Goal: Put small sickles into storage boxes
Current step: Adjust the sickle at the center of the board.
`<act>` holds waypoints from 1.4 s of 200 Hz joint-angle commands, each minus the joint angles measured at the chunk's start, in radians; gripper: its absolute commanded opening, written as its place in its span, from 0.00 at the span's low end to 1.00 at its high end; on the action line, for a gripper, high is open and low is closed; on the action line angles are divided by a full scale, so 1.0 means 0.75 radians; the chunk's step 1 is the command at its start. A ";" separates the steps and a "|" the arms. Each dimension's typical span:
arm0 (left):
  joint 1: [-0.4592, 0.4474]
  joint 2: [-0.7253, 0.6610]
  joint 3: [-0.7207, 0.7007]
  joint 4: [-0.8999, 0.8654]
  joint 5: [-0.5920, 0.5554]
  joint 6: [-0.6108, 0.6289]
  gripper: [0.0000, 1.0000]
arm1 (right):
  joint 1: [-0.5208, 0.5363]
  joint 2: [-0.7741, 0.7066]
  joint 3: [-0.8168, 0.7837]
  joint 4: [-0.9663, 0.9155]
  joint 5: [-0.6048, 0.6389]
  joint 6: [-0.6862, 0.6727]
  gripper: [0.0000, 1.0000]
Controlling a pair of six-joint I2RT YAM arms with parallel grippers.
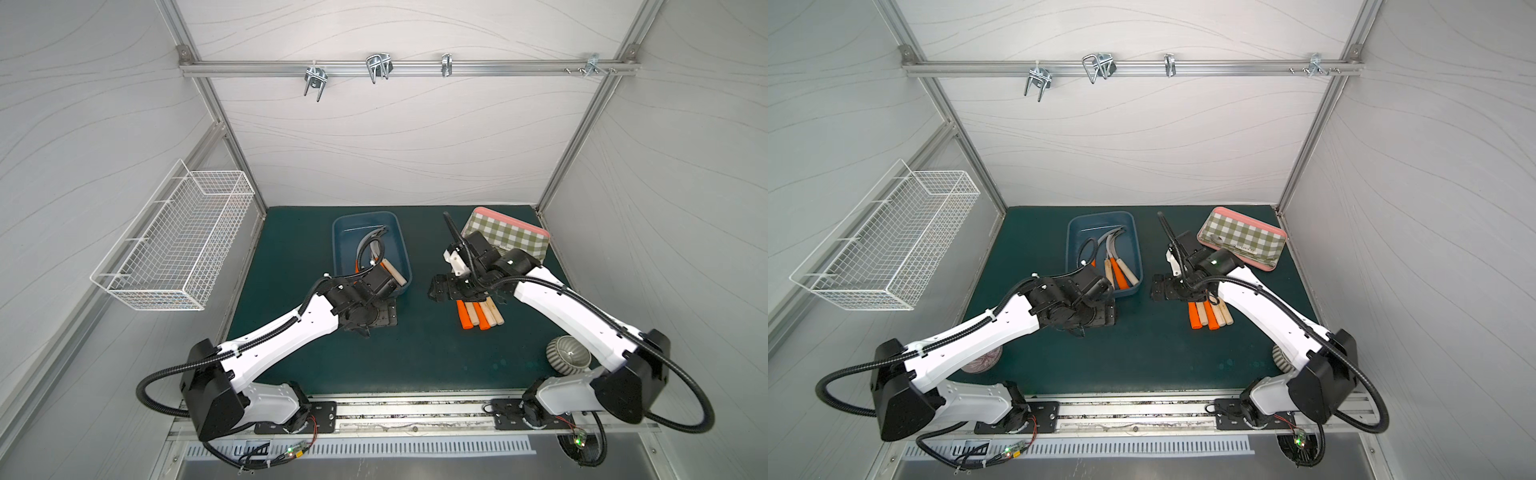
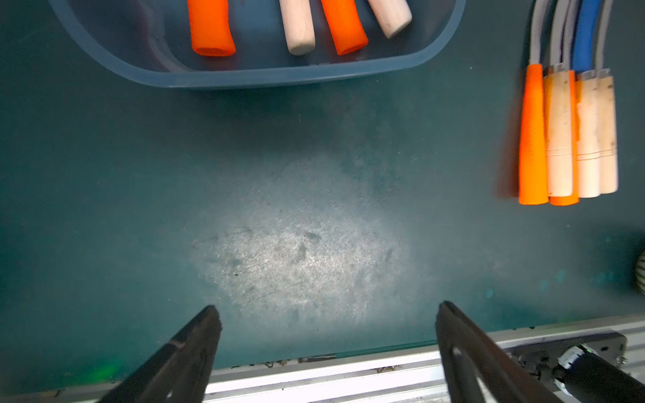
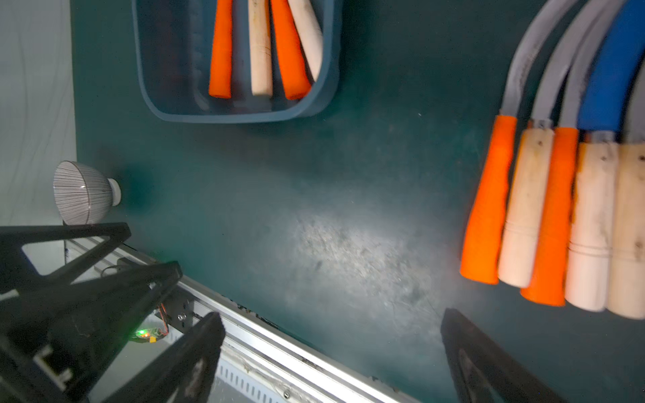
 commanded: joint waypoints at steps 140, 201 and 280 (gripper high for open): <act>-0.158 0.588 0.453 0.003 -0.029 -0.213 0.75 | -0.042 -0.711 -0.308 -0.469 0.111 0.181 0.99; -0.196 0.847 0.709 -0.007 0.052 -0.132 0.75 | -0.041 -0.872 -0.360 -0.558 0.114 0.265 0.99; -0.211 1.159 1.116 -0.095 0.135 -0.031 0.76 | -0.040 -0.935 -0.368 -0.626 0.140 0.282 0.99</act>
